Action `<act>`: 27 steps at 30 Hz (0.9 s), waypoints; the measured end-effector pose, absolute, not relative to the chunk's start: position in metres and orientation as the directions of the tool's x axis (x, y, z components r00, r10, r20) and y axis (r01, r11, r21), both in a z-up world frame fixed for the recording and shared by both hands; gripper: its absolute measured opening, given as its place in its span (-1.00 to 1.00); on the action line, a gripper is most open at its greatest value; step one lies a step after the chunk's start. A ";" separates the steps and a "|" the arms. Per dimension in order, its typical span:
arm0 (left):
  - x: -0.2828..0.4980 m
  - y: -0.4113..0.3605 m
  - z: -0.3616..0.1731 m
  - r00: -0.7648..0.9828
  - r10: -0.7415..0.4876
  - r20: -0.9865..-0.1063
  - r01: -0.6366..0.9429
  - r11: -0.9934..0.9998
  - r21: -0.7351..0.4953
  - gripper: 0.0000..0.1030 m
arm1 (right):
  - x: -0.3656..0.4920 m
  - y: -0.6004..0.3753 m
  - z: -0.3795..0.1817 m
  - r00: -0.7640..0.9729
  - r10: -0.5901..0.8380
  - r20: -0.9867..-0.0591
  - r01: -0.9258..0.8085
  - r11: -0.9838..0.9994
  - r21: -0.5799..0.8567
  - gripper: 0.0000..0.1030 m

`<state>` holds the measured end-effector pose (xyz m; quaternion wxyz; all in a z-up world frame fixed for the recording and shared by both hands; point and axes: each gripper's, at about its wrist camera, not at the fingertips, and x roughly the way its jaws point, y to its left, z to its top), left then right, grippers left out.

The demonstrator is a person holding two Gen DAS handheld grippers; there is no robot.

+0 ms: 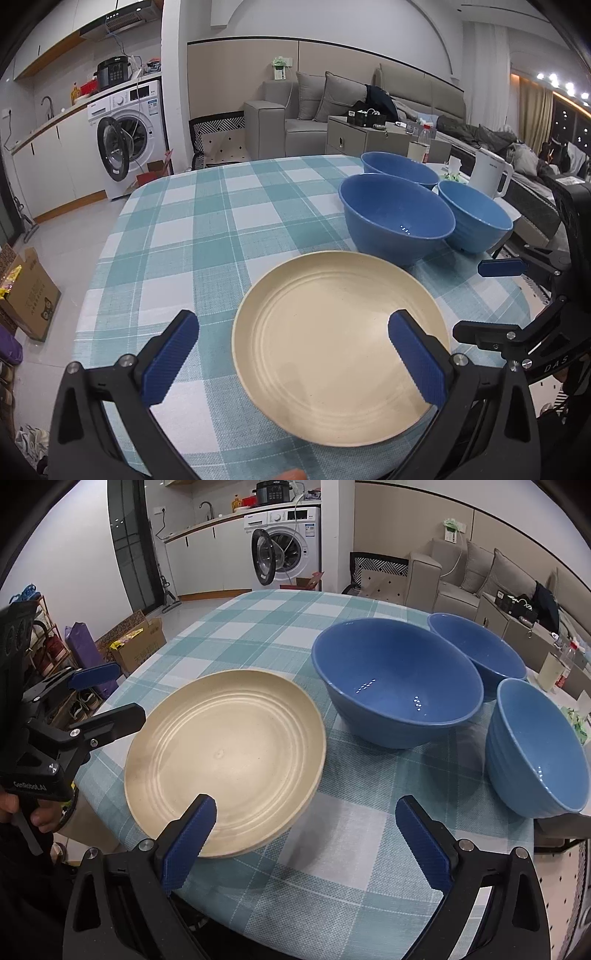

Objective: Organize plates and bowls
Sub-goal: 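Open both grippers to release the plate rims, then raise both grippers away from the plates toward the blue bowls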

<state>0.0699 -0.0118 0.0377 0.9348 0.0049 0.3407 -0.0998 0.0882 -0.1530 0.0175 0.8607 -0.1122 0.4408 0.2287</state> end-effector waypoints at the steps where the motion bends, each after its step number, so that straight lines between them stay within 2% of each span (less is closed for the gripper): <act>1: 0.071 -0.012 0.039 0.747 -0.186 -0.638 0.189 0.980 -0.065 1.00 | 0.088 -0.156 0.019 0.510 0.294 -0.809 -0.490 0.872 0.007 0.93; 15: 0.087 -0.024 0.062 0.772 -0.194 -0.606 0.183 0.980 -0.080 1.00 | 0.090 -0.194 0.055 0.595 0.278 -0.754 -0.428 0.904 -0.005 0.93; 27: 0.109 -0.058 0.081 0.783 -0.188 -0.593 0.211 0.977 -0.031 1.00 | 0.094 -0.226 0.088 0.654 0.318 -0.687 -0.406 0.913 0.037 0.94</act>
